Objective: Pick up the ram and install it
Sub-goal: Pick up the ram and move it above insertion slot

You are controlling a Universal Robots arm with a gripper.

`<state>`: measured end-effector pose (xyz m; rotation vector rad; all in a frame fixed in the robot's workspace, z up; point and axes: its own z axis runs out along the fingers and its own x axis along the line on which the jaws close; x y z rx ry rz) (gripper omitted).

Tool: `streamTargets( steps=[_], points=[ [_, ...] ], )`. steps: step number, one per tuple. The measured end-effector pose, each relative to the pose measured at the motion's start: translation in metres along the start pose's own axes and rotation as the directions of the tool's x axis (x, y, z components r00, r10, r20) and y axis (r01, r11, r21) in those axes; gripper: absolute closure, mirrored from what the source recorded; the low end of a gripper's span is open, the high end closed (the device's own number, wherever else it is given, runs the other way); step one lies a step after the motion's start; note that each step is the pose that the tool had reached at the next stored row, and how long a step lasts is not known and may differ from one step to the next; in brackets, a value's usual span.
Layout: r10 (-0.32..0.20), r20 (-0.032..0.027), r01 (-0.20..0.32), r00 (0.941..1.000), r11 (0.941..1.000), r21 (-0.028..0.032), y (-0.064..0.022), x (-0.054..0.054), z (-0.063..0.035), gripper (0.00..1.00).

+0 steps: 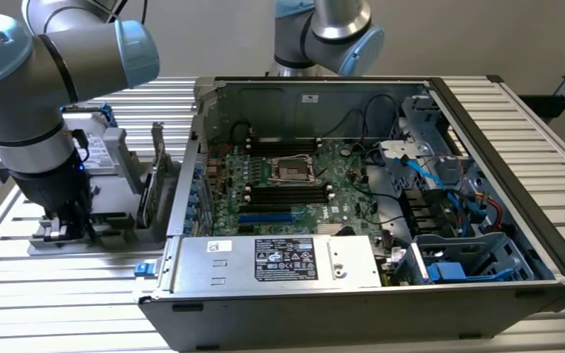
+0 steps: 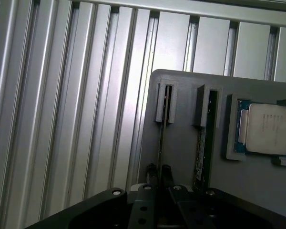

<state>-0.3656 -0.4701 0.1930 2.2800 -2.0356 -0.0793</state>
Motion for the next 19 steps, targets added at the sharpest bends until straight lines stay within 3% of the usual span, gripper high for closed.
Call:
streamTargets(
  steps=[19],
  points=[
    [0.017,0.0018,-0.017,0.9999,0.9999,-0.0031,0.0021,0.0,-0.0227,0.86]
  ],
)
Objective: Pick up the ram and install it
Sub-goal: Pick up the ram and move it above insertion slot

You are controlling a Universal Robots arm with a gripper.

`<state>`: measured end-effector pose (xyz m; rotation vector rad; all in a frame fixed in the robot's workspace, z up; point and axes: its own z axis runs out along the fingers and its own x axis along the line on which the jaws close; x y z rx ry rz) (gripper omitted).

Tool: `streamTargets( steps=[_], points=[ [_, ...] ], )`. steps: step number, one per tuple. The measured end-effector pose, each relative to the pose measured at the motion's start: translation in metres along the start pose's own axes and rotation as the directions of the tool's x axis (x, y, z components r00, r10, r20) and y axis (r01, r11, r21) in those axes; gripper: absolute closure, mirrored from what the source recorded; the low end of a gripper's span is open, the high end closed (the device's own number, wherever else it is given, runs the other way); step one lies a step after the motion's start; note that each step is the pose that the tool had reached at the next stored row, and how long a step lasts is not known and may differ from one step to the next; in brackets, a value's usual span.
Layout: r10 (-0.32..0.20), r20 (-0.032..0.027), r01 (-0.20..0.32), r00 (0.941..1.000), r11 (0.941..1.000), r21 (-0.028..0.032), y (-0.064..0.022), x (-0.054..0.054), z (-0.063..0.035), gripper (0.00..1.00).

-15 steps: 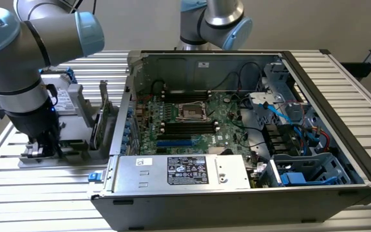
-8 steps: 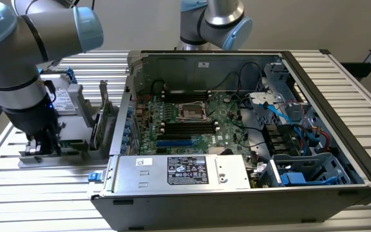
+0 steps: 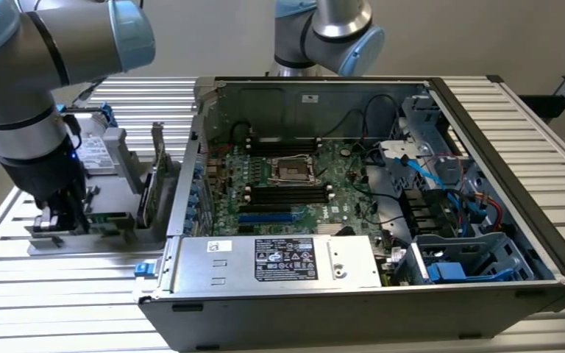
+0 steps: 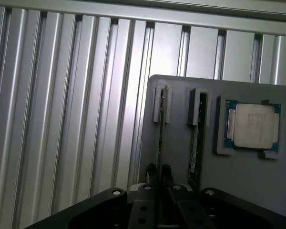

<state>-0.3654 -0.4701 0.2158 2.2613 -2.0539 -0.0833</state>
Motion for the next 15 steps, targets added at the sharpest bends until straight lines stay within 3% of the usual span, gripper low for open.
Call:
streamTargets(
  steps=[3,9,15],
  points=[
    [0.0,0.0003,0.0,1.0,1.0,-0.0006,0.0007,0.0,-0.0068,0.86],
    [0.0,0.0003,0.0,1.0,1.0,-0.0013,0.0015,0.001,-0.0315,0.86],
    [0.0,0.001,0.0,1.0,1.0,-0.0026,-0.0087,0.002,-0.0595,0.86]
  ],
)
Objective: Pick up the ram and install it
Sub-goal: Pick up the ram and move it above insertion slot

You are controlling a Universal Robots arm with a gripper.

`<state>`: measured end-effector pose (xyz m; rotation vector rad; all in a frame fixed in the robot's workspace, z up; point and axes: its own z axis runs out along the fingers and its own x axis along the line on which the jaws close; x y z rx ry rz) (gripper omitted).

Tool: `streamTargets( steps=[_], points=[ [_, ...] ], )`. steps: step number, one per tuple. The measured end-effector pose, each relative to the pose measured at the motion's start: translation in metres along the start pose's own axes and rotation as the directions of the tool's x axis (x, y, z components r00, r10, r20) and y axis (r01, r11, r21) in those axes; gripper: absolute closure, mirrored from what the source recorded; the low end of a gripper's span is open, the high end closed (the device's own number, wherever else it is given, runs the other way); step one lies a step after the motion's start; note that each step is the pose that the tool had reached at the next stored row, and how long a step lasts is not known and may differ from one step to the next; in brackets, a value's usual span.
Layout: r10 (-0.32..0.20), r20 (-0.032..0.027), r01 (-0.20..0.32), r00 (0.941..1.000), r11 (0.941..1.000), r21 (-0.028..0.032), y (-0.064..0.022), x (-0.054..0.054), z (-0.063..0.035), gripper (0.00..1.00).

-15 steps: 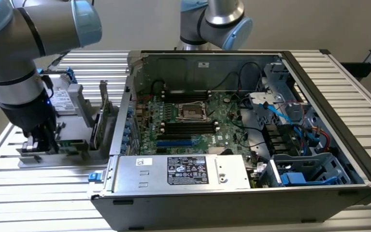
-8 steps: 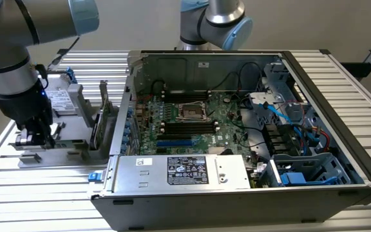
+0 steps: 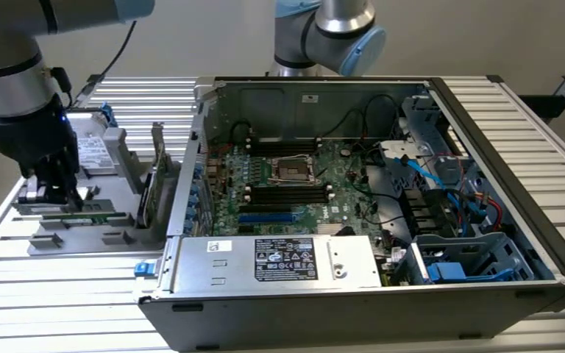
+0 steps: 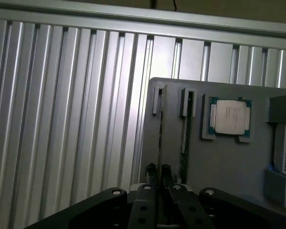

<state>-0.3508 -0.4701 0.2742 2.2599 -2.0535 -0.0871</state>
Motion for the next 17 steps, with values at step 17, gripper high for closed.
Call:
streamTargets(
  steps=[17],
  points=[
    [-0.001,0.0104,0.001,0.9999,1.0,-0.0022,-0.056,0.008,-0.0825,0.86]
  ],
)
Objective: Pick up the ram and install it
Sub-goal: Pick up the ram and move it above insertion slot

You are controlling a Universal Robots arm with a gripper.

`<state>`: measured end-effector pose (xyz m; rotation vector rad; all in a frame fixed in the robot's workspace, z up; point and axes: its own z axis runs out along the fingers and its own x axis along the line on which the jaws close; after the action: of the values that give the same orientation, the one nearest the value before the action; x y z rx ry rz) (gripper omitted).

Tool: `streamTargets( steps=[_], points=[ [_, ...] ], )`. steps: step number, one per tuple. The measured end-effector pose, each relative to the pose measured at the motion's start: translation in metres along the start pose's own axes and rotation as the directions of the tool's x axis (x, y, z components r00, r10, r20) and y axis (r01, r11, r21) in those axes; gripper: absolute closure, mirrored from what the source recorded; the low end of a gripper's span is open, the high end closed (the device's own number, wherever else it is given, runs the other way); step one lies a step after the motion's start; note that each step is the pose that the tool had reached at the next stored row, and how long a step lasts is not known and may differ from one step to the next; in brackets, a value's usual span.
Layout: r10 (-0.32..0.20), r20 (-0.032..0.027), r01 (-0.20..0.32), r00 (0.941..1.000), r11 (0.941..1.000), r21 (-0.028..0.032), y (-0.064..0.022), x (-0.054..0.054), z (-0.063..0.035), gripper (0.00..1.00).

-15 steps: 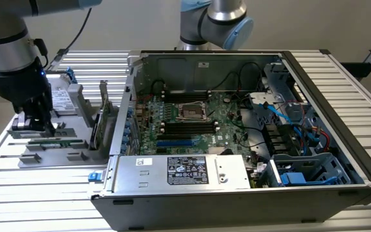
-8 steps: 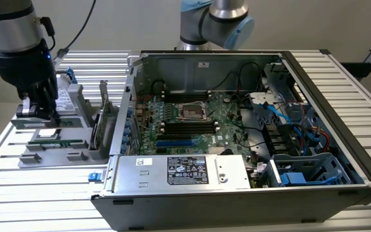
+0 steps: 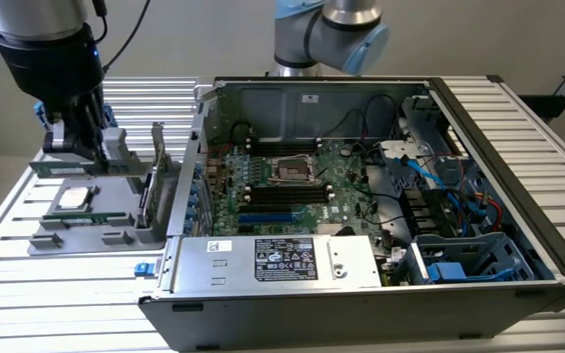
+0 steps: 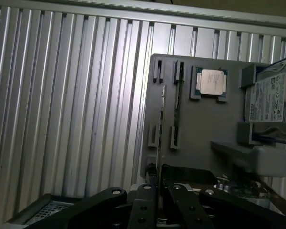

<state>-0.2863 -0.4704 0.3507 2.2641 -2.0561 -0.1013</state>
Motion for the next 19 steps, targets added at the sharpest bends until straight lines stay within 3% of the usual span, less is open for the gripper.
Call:
streamTargets(
  steps=[11,15,19],
  points=[
    [-0.001,0.0116,0.001,0.9999,1.0,-0.0013,-0.0431,0.005,-0.052,0.86],
    [-0.002,0.0161,0.002,0.9999,1.0,-0.0013,-0.0603,0.007,-0.0625,0.86],
    [-0.002,0.0176,0.002,0.9998,1.0,-0.0022,-0.0779,0.009,-0.0663,0.86]
  ],
)
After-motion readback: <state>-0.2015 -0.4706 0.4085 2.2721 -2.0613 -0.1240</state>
